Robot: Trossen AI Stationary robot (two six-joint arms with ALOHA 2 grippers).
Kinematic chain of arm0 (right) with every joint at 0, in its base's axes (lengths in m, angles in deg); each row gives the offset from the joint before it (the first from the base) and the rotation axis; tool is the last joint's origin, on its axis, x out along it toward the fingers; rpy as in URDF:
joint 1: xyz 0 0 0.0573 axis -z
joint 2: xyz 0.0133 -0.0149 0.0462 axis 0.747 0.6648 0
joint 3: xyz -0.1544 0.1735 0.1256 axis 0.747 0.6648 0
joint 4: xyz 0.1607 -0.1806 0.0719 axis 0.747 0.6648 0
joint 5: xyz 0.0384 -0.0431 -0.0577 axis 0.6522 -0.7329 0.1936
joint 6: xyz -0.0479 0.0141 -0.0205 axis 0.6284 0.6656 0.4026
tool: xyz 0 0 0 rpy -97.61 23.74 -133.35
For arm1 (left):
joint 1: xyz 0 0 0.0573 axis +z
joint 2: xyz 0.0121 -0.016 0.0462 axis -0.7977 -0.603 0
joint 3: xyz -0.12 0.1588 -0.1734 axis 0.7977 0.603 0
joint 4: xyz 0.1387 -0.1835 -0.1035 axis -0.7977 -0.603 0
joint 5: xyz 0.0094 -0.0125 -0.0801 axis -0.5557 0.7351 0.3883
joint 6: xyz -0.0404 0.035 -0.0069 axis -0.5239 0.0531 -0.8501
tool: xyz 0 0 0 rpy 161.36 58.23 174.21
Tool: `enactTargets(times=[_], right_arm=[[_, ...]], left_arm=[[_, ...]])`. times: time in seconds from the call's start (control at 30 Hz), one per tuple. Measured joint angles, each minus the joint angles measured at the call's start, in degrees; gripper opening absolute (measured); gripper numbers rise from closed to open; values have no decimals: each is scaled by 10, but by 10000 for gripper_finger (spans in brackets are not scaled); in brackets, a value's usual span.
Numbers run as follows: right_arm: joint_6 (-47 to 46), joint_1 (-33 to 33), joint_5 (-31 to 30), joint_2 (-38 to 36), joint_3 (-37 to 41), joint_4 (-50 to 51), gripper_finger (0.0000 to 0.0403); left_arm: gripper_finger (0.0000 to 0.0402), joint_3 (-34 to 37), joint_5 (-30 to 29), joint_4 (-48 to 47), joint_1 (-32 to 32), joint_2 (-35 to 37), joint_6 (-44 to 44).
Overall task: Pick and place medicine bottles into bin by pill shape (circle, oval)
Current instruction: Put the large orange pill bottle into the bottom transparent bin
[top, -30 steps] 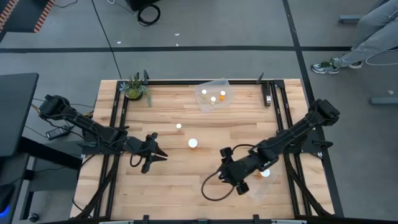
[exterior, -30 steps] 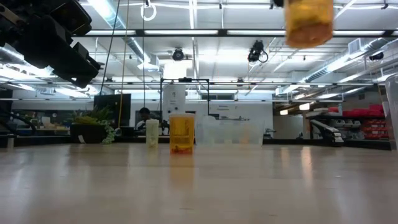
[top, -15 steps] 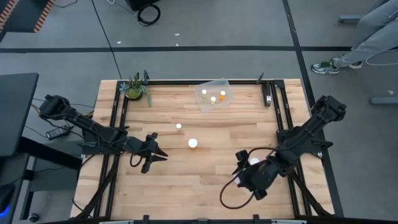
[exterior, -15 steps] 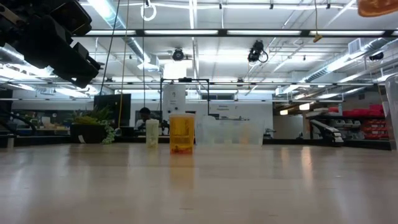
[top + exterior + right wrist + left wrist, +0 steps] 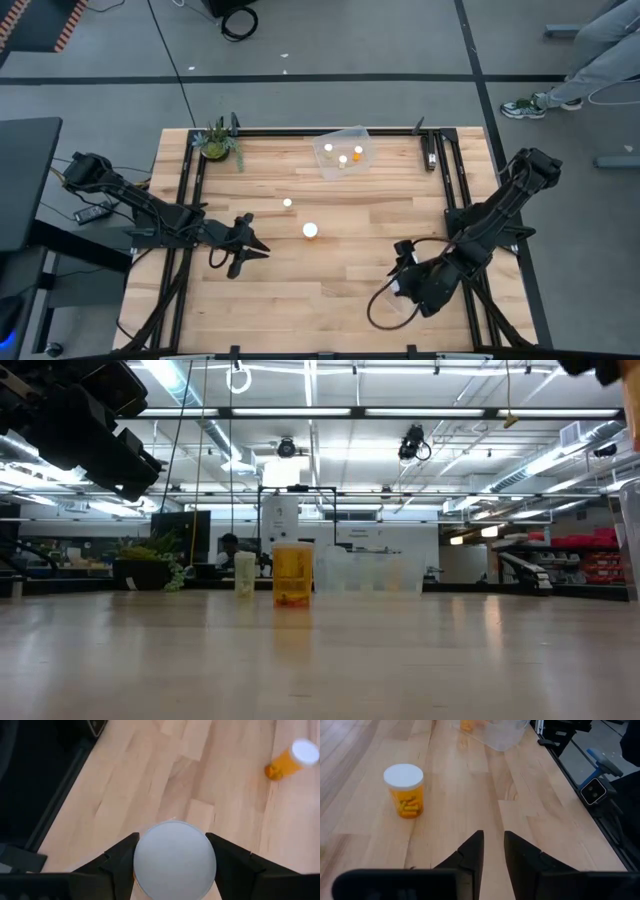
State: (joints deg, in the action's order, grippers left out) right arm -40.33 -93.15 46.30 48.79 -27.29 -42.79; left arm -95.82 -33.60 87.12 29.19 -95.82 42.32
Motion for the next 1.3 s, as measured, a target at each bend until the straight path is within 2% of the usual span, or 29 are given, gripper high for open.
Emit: enactTargets(times=[0.27,0.43,0.9,1.3], right_arm=[[-68,0,-1,-87,140,-108,227],[-111,0,-8,-95,187,-142,227],[-140,0,-4,3,206,-210,228],[-140,0,-1,11,206,-230,228]], left_arm=[[81,0,0,0,0,0,0],[87,0,0,0,0,0,0],[83,0,0,0,0,0,0],[78,0,0,-1,0,0,0]])
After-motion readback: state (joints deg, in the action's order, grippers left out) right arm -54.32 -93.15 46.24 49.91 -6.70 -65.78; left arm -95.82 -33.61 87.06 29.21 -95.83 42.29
